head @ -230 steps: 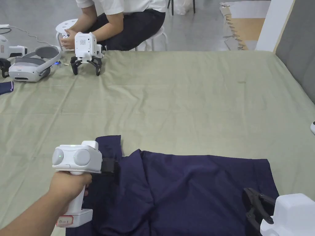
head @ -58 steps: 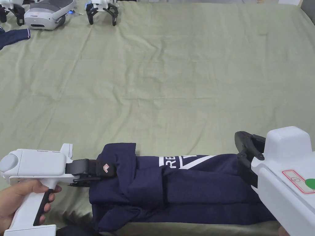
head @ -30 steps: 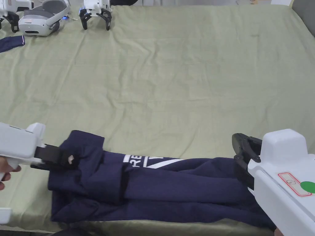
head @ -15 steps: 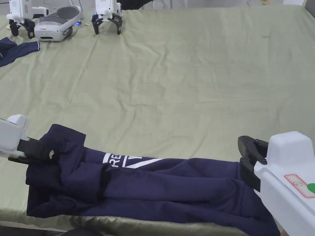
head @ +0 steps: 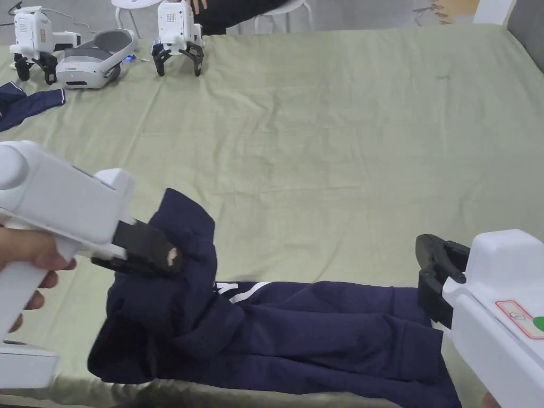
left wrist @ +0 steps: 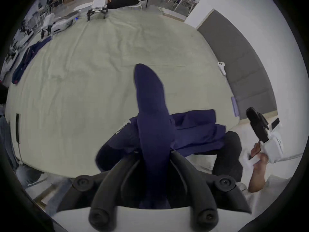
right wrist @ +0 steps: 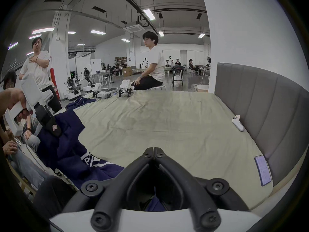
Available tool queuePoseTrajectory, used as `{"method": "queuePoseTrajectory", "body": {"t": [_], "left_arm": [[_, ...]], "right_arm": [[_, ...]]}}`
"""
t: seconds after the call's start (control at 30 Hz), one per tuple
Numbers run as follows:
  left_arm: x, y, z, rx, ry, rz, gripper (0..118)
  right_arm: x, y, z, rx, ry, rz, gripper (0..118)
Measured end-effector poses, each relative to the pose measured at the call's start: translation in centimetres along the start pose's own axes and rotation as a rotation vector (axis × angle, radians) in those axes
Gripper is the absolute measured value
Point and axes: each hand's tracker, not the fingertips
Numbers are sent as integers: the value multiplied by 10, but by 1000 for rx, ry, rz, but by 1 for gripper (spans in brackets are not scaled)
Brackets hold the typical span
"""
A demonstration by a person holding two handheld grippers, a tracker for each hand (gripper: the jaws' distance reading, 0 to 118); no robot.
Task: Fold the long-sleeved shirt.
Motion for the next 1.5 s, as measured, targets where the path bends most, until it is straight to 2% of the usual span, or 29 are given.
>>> {"method": "queuePoseTrajectory", "body": {"t": [0.47, 0.63, 0.8, 0.87, 0.9, 0.97, 1.03, 1.07, 1.17, 1.2, 1.27, 1.33, 1.4, 1.43, 1.5], "left_arm": [[184, 6, -129, -34, -166, -22, 20], [211, -6, -206, -89, -108, 4, 20], [215, -4, -236, -48, -97, 76, 21], [211, -2, -235, -38, -123, 86, 31], [213, -1, -234, -35, -173, 96, 42], [219, -2, -229, -33, -244, 113, 78], [223, -4, -223, -33, -255, 102, 100], [224, -4, -217, -30, -257, 99, 103], [214, -7, -168, 81, -324, 11, 101], [210, -12, -143, 179, -314, -80, 97], [202, -28, -97, 406, -194, -245, 88], [193, -53, -59, 657, -42, -317, 81], [185, -79, -35, 861, 94, -307, 64], [183, -88, -27, 937, 164, -271, 47], [177, -99, -21, 1009, 249, -189, 24]], "right_arm": [[52, -3, 32, 27, -124, -64, 0], [62, -8, 38, 22, -141, -79, 0], [66, -8, 41, 24, -154, -84, 0], [67, -9, 41, 25, -151, -85, 0], [67, -9, 41, 25, -151, -85, 0], [66, -11, 38, 21, -148, -91, 0], [64, -12, 36, 16, -141, -95, 0], [63, -12, 37, 16, -138, -94, 0], [63, -7, 44, 36, -132, -85, 0], [64, -4, 47, 46, -132, -84, 0], [65, 3, 52, 73, -141, -78, 0], [63, 8, 55, 102, -148, -61, 0], [58, 12, 56, 130, -153, -47, 0], [55, 13, 55, 142, -151, -43, 0], [48, 15, 52, 145, -128, -41, 0]]}}
